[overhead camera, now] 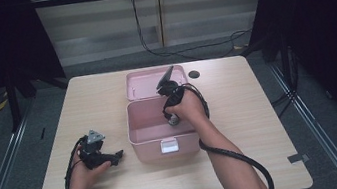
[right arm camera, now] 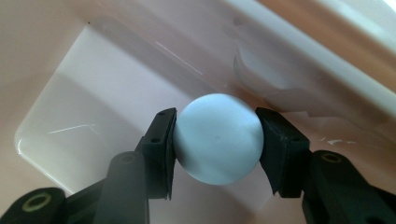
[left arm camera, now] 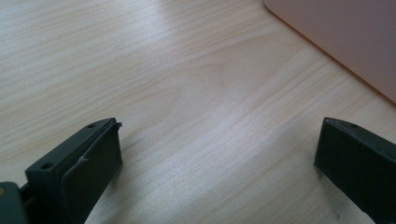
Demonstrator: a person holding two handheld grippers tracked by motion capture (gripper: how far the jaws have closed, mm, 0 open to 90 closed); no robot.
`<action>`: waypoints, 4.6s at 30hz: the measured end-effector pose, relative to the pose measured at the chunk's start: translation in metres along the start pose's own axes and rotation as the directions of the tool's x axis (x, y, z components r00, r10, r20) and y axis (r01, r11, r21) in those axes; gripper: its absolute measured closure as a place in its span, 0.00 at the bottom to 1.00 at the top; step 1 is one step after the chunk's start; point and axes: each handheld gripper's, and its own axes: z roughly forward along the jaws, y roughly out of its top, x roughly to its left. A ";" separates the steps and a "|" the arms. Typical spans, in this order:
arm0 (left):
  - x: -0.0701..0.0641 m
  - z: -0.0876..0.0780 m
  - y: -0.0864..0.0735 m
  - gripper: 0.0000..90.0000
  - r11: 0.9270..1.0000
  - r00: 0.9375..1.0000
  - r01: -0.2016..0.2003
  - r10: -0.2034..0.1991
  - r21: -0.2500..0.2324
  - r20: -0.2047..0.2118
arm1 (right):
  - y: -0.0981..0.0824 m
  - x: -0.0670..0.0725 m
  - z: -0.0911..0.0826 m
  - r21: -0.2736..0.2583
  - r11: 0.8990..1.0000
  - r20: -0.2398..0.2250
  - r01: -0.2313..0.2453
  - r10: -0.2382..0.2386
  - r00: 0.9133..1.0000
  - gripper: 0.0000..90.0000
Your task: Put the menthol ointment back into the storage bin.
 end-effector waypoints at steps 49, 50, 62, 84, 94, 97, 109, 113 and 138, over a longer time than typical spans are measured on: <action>0.000 0.000 0.000 0.00 1.000 1.000 -0.005 0.005 0.003 0.001 | 0.000 0.009 0.018 0.018 0.999 0.009 0.034 -0.034 0.999 0.55; 0.000 0.000 0.000 0.00 1.000 1.000 -0.005 0.005 0.003 0.001 | 0.000 0.009 0.018 0.018 0.999 0.009 0.034 -0.034 0.999 0.55; 0.000 0.000 0.000 0.00 1.000 1.000 -0.006 0.006 0.003 0.001 | 0.000 0.011 0.013 0.004 0.999 0.012 0.036 -0.036 0.999 0.51; 0.001 0.000 0.000 0.00 1.000 1.000 -0.008 0.008 0.006 0.001 | -0.008 0.016 -0.021 -0.039 0.996 -0.008 0.084 -0.084 0.996 0.48; 0.001 0.000 0.000 0.00 1.000 1.000 -0.010 0.010 0.007 0.001 | -0.012 0.023 -0.039 -0.056 0.991 -0.035 0.122 -0.125 0.992 0.51; 0.001 0.000 0.000 0.00 1.000 1.000 -0.008 0.008 0.007 0.003 | -0.014 0.025 -0.047 -0.065 0.986 -0.031 0.155 -0.157 0.987 0.55; 0.001 0.000 0.000 0.00 1.000 1.000 -0.007 0.007 0.005 0.001 | -0.022 0.034 -0.068 -0.125 0.968 -0.057 0.220 -0.228 0.972 0.65; 0.001 0.000 0.000 0.00 1.000 1.000 -0.008 0.008 0.006 0.003 | -0.024 0.035 -0.073 -0.132 0.967 -0.066 0.220 -0.230 0.971 0.66; 0.001 0.000 0.000 0.00 1.000 1.000 -0.010 0.010 0.006 0.001 | -0.045 0.049 -0.100 -0.163 0.949 -0.134 0.271 -0.293 0.947 0.86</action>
